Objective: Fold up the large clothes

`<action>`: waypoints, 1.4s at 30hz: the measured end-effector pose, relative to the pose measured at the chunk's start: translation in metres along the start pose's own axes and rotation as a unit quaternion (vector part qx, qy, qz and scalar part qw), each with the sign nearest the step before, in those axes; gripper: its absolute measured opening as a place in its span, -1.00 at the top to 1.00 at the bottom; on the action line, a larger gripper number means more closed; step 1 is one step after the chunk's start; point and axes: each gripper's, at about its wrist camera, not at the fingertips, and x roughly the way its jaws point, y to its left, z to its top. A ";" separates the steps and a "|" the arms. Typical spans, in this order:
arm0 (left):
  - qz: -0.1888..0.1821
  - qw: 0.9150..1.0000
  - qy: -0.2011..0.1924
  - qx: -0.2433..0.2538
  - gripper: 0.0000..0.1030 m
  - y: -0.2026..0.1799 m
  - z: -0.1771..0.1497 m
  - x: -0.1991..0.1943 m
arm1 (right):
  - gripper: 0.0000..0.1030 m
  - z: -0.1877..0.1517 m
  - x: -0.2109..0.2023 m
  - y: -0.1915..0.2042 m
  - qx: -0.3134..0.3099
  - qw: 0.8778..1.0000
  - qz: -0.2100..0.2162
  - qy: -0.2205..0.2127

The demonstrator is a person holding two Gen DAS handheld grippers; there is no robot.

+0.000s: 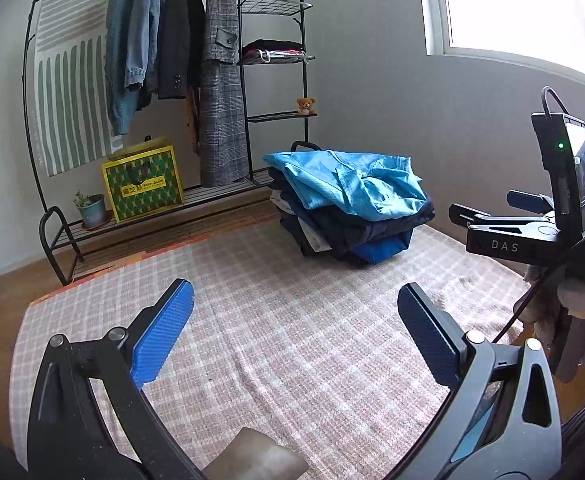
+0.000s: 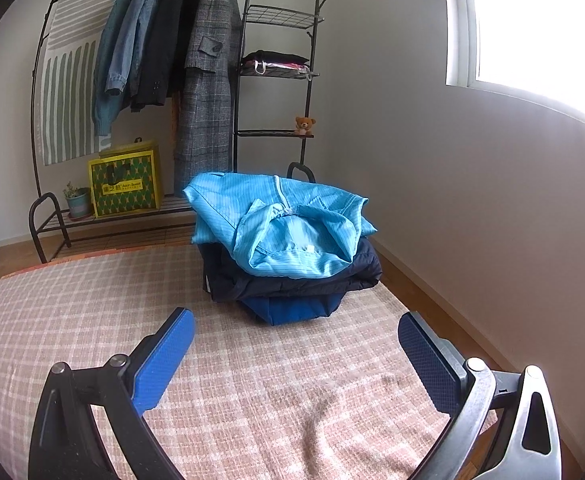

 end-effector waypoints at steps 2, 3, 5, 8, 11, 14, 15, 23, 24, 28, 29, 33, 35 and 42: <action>0.002 1.000 -0.001 -0.002 -1.00 0.001 0.002 -0.001 | -0.99 0.000 0.000 0.000 0.002 1.000 -0.001 0.000; 0.003 1.000 -0.002 -0.002 -1.00 0.001 0.002 -0.002 | -0.99 0.000 -0.001 -0.001 0.004 1.000 -0.001 0.001; 0.002 1.000 -0.003 -0.001 -1.00 0.002 0.003 -0.003 | -0.99 0.000 -0.001 -0.002 0.008 1.000 0.000 0.001; 0.004 1.000 -0.006 -0.001 -1.00 0.002 0.004 -0.004 | -0.99 0.000 -0.002 -0.003 0.010 1.000 0.001 0.001; 0.005 1.000 -0.006 -0.001 -1.00 0.001 0.005 -0.005 | -0.99 0.000 -0.002 -0.003 0.009 1.000 0.000 0.000; 0.006 1.000 -0.006 0.000 -1.00 0.001 0.005 -0.005 | -0.99 0.000 -0.002 -0.003 0.010 1.000 0.001 0.000; 0.006 1.000 -0.007 0.001 -1.00 0.001 0.005 -0.005 | -0.99 0.000 -0.003 -0.003 0.009 1.000 0.002 0.000; 0.007 1.000 -0.009 0.003 -1.00 -0.001 0.005 -0.008 | -0.99 0.000 -0.003 0.001 0.002 1.000 0.002 -0.002; 0.008 1.000 -0.009 0.003 -1.00 -0.001 0.006 -0.008 | -0.99 0.000 -0.003 0.001 0.001 1.000 0.002 -0.002; 0.007 1.000 -0.008 0.004 -1.00 -0.002 0.007 -0.009 | -0.99 0.001 -0.003 0.003 -0.001 1.000 0.002 -0.001; 0.008 1.000 -0.009 0.004 -1.00 -0.002 0.007 -0.008 | -0.99 0.001 -0.001 0.003 -0.002 1.000 0.003 -0.001; 0.010 1.000 -0.010 0.004 -1.00 -0.002 0.008 -0.010 | -0.99 0.001 0.000 0.002 -0.002 1.000 0.004 0.000; 0.010 1.000 -0.011 0.005 -1.00 -0.002 0.008 -0.011 | -0.99 0.001 0.000 0.002 -0.001 1.000 0.004 0.000; 0.011 1.000 -0.012 0.006 -1.00 -0.001 0.009 -0.012 | -0.99 0.000 0.002 0.002 -0.001 1.000 0.005 0.001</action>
